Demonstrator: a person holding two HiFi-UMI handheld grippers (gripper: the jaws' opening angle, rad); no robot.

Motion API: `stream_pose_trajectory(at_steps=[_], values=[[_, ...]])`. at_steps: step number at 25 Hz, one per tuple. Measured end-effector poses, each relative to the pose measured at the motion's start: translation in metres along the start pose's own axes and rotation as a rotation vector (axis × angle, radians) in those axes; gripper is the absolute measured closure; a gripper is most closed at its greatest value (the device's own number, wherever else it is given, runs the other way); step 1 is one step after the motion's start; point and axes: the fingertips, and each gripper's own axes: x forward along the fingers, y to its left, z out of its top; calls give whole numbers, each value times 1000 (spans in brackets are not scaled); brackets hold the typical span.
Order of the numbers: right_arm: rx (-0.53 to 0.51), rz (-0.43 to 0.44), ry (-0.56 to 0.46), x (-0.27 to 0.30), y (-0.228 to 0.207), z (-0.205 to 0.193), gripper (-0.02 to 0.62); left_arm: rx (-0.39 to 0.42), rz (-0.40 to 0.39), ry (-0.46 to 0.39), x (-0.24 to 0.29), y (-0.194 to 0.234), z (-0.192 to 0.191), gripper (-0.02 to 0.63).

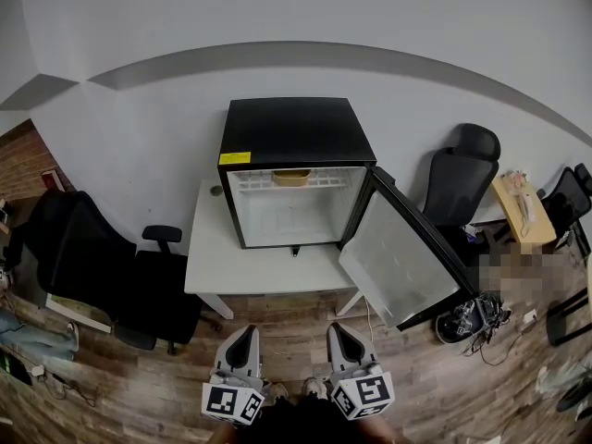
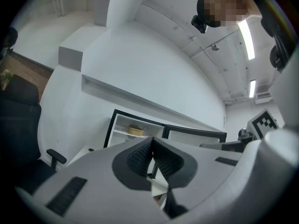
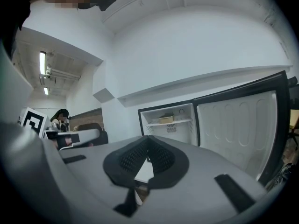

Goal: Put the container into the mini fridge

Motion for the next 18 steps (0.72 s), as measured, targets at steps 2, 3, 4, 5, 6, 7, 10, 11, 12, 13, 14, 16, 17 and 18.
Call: stream_pose_trajectory(at_steps=[2,3,4,5,6,7,10,11,12,13,14,16,17,18], values=[[4,5,-1,-1,-1,1,581,0,-5,-1,1,-4,0,598],[4,7,-1,-1,-2,1,581,0,-7,-1,2,-5,0,598],[4,9,0,-1,-2,1,581,0,-8,0,2,-6,0,598],[5,11,1,0,-3,1,581,-1,-8,1,3,-6,-1,598],[5,13,1,0,-3,0,581,-3,-7,1,4,-7,-1,598],[4,15,2,0,-4,0,581,-6,-7,1,5,-7,-2,598],[2,14,3,1,-6,-1,581,-7,-7,-1,7,-8,-2,598],[1,14,3,1,-6,-1,581,-7,-7,-2,8,-9,-2,598],[0,14,2,1,-7,0,581,-7,-7,-2,9,-9,-2,598],[-2,15,2,1,-8,0,581,-9,-7,-1,10,-10,-2,598],[-3,16,2,1,-9,0,581,-12,-8,1,10,-10,-3,598],[-4,18,3,1,-10,0,581,-21,-10,7,12,-11,-5,598],[-5,18,4,2,-10,0,581,-26,-11,8,12,-11,-5,598],[-6,18,5,2,-11,0,581,-29,-12,9,13,-11,-6,598]])
